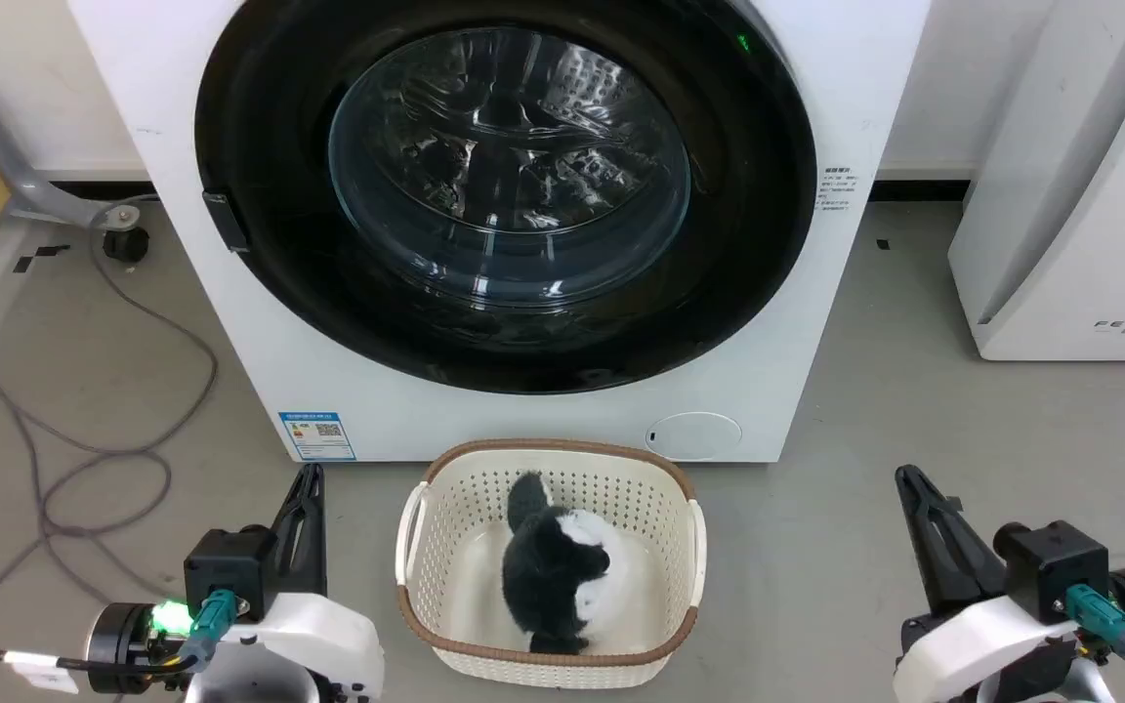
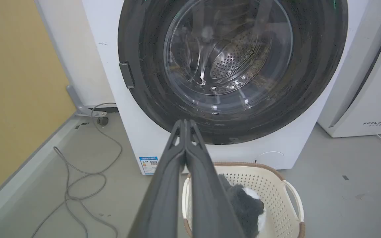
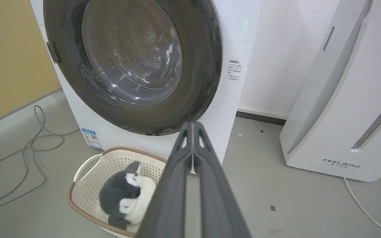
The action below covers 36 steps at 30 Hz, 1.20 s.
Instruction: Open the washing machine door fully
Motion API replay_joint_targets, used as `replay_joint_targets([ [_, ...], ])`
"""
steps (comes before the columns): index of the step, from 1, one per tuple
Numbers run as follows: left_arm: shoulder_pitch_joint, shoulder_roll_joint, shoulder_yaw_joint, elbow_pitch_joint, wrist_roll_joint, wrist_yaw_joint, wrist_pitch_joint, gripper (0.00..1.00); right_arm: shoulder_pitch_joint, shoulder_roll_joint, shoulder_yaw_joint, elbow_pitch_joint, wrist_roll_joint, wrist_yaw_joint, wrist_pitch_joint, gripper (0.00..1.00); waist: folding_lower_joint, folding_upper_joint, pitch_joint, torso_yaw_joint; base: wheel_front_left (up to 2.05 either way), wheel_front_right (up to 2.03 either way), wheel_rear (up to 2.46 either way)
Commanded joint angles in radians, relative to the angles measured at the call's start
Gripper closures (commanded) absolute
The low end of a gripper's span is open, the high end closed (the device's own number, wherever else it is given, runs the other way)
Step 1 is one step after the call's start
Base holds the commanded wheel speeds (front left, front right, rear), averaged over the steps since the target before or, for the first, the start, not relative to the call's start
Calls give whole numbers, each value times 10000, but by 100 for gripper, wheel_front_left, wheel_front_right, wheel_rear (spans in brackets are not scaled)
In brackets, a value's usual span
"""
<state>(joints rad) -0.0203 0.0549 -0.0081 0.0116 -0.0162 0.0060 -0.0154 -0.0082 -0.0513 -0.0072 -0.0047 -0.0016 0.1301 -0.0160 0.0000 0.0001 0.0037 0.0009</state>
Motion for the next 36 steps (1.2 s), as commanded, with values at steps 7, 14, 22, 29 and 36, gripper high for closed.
replay_joint_targets([
  [7,203,-47,81,-116,162,-60,154,100,82,11,72,47,16,6,160,100,0,-1,-37,-9,0,0,0],
  [14,203,-47,81,-116,162,-60,154,100,82,11,72,47,16,6,160,100,0,-1,-37,-9,0,0,0],
  [22,203,-47,81,-116,162,-60,154,100,82,11,72,47,16,6,160,100,0,-1,-37,-9,0,0,0],
  [29,203,-47,81,-116,162,-60,154,100,82,11,72,47,16,6,160,100,0,-1,-37,-9,0,0,0],
  [36,18,-54,67,-71,120,38,110,0,0,0,48,28,39,0,114,0,0,-1,-33,-7,0,0,0],
])
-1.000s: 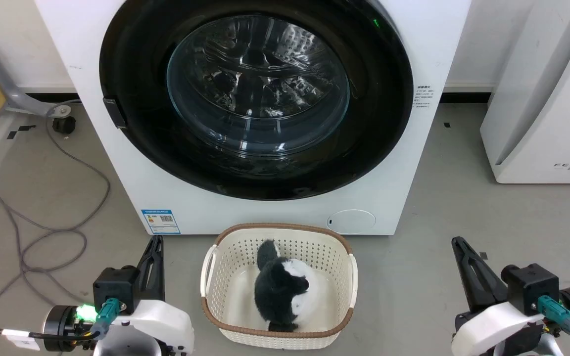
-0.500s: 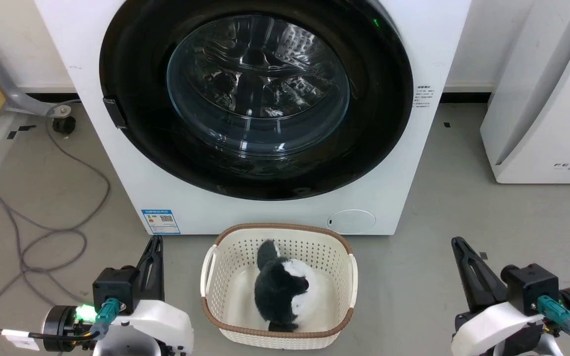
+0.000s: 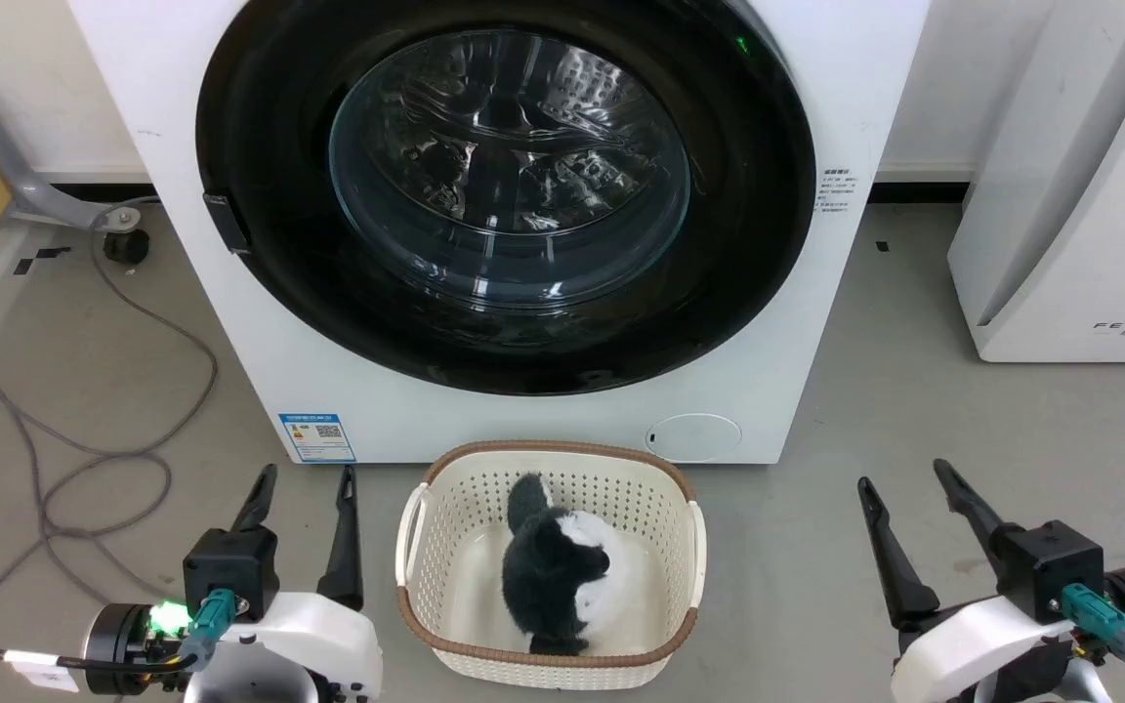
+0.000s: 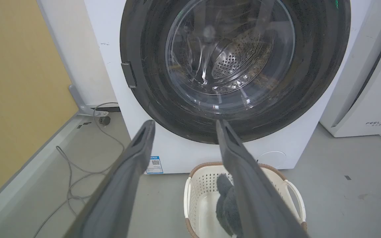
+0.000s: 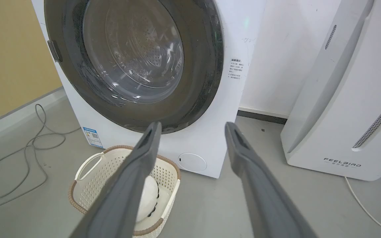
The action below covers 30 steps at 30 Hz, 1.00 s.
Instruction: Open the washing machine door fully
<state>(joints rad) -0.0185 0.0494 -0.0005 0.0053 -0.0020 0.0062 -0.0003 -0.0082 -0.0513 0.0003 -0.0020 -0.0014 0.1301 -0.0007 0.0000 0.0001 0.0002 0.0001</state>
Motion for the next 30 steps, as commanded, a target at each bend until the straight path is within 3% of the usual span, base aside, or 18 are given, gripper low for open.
replay_joint_targets([
  [1,1,2,-18,-12,-32,58,-63,0,1,0,-43,0,55,0,-61,0,0,-1,5,2,0,0,0],
  [19,15,3,-155,-102,-190,424,-440,0,-39,2,-199,-21,1016,1,-438,0,0,-1,37,43,0,0,0],
  [20,16,3,-161,-107,-198,443,-461,0,-42,2,-206,-31,1027,1,-458,16,0,-1,40,47,0,0,0],
  [21,17,3,-167,-112,-209,463,-482,0,-44,2,-221,-33,1071,1,-479,75,0,-1,43,50,0,0,0],
  [22,18,3,-174,-116,-219,480,-502,0,-44,2,-218,-22,1165,1,-500,100,0,-1,45,54,0,0,0],
  [30,7,4,-238,-143,-286,603,-648,0,-161,3,-268,112,2210,1,-646,100,0,-1,78,94,0,0,0],
])
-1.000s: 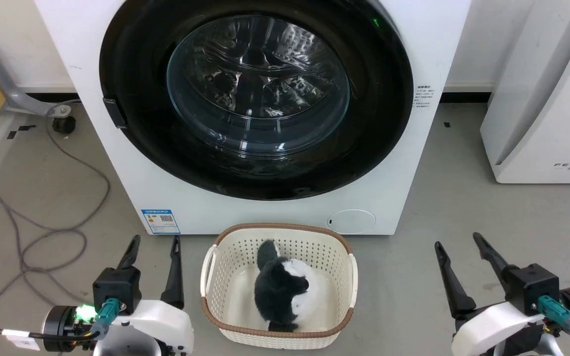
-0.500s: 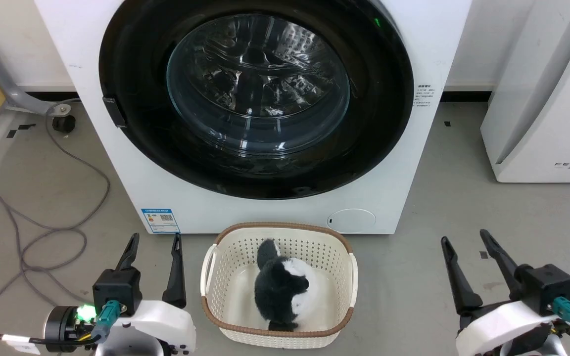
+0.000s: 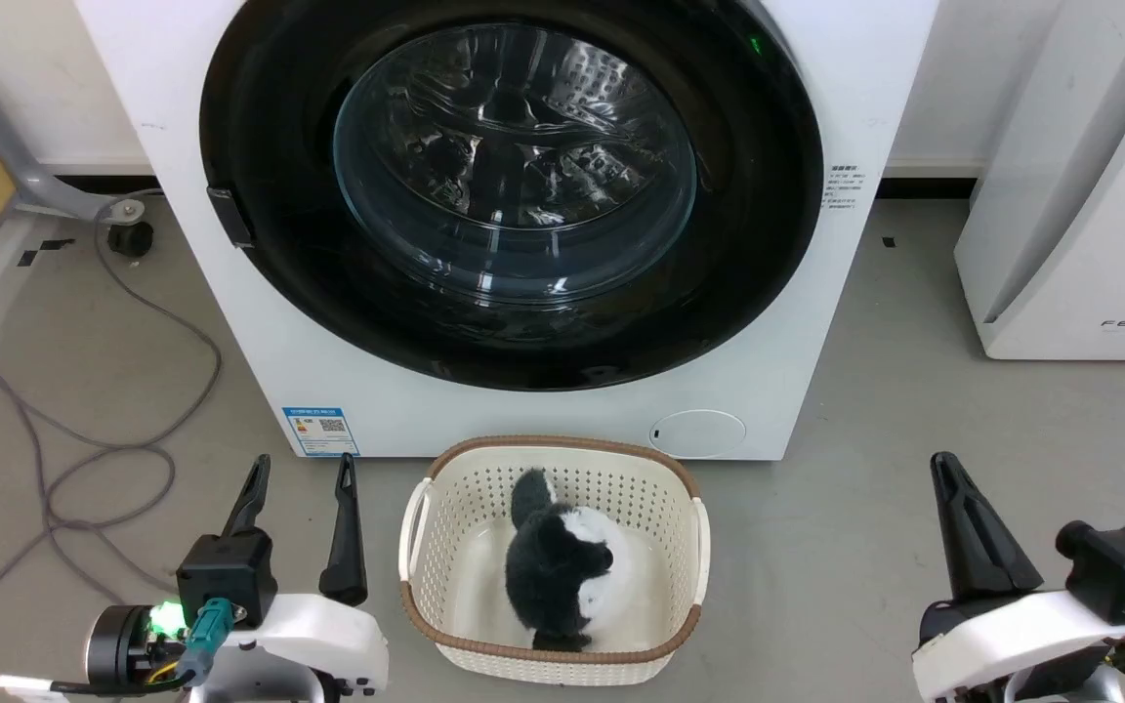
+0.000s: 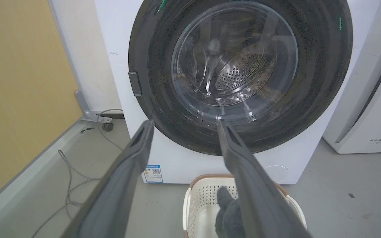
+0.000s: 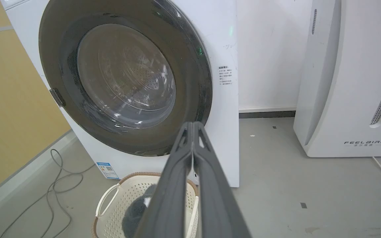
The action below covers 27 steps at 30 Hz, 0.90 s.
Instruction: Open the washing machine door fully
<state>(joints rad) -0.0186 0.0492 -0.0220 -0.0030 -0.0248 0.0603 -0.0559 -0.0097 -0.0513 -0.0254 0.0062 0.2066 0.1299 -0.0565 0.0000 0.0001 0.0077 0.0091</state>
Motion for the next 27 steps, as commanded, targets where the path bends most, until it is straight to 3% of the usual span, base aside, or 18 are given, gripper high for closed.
replay_joint_targets([
  [1,3,5,-34,-64,-69,79,-113,0,-172,3,-19,42,235,3,-109,100,0,-1,8,14,0,0,0],
  [27,-211,7,-301,-229,-263,454,-656,0,-1698,-288,-446,1522,5282,5,-265,100,0,-1,450,314,0,0,0],
])
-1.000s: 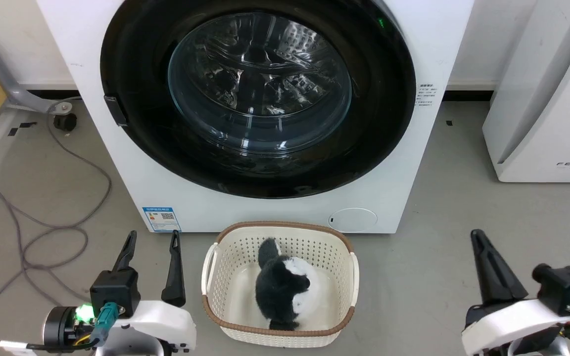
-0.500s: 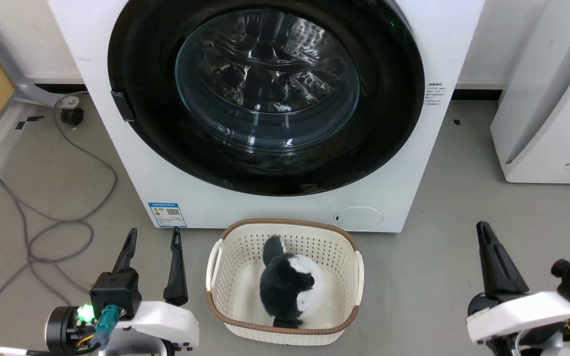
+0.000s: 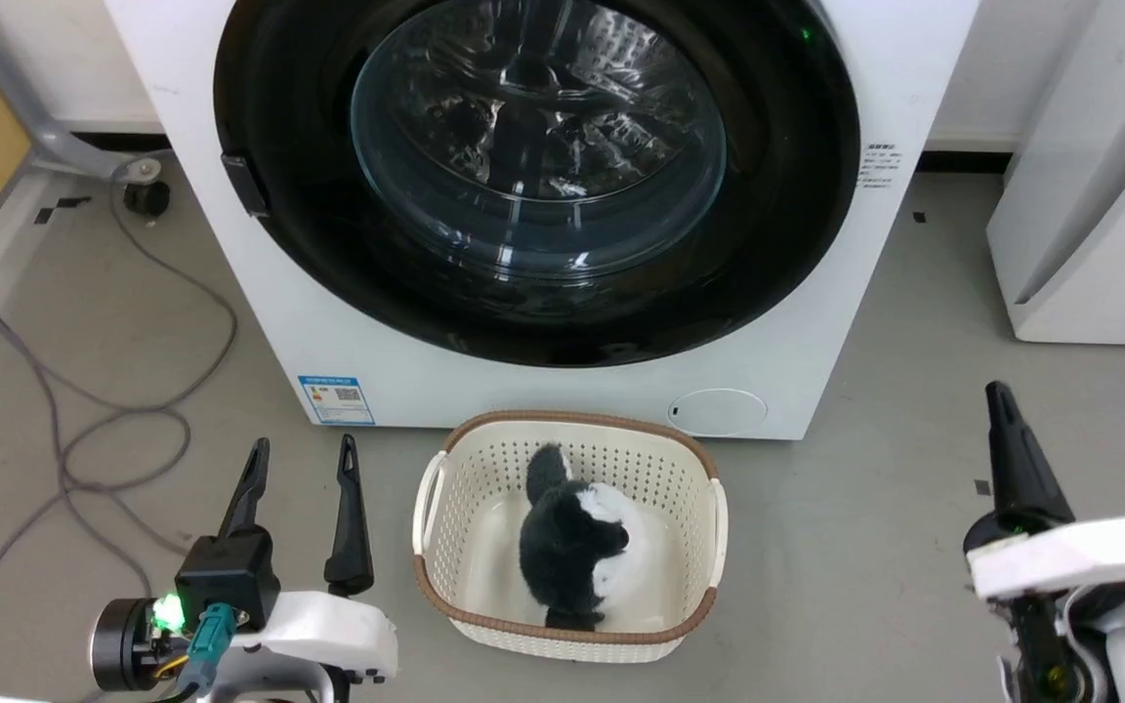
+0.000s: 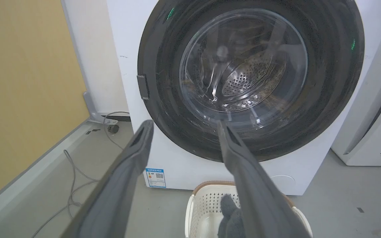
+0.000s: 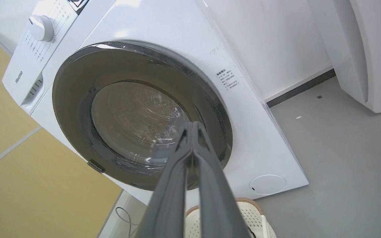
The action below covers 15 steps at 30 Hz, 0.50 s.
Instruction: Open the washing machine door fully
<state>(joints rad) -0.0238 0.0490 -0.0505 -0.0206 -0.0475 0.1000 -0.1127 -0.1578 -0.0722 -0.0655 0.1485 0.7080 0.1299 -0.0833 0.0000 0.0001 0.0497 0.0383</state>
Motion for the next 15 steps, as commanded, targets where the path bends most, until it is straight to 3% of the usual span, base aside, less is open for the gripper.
replay_joint_targets([
  [1,-180,9,-32,-58,-44,71,-110,0,-333,-119,-76,200,412,5,12,100,0,-1,61,42,0,0,0],
  [15,-565,10,-312,-290,-161,311,-402,0,-2586,-805,-445,2142,2518,5,410,100,0,-1,774,355,0,0,0],
])
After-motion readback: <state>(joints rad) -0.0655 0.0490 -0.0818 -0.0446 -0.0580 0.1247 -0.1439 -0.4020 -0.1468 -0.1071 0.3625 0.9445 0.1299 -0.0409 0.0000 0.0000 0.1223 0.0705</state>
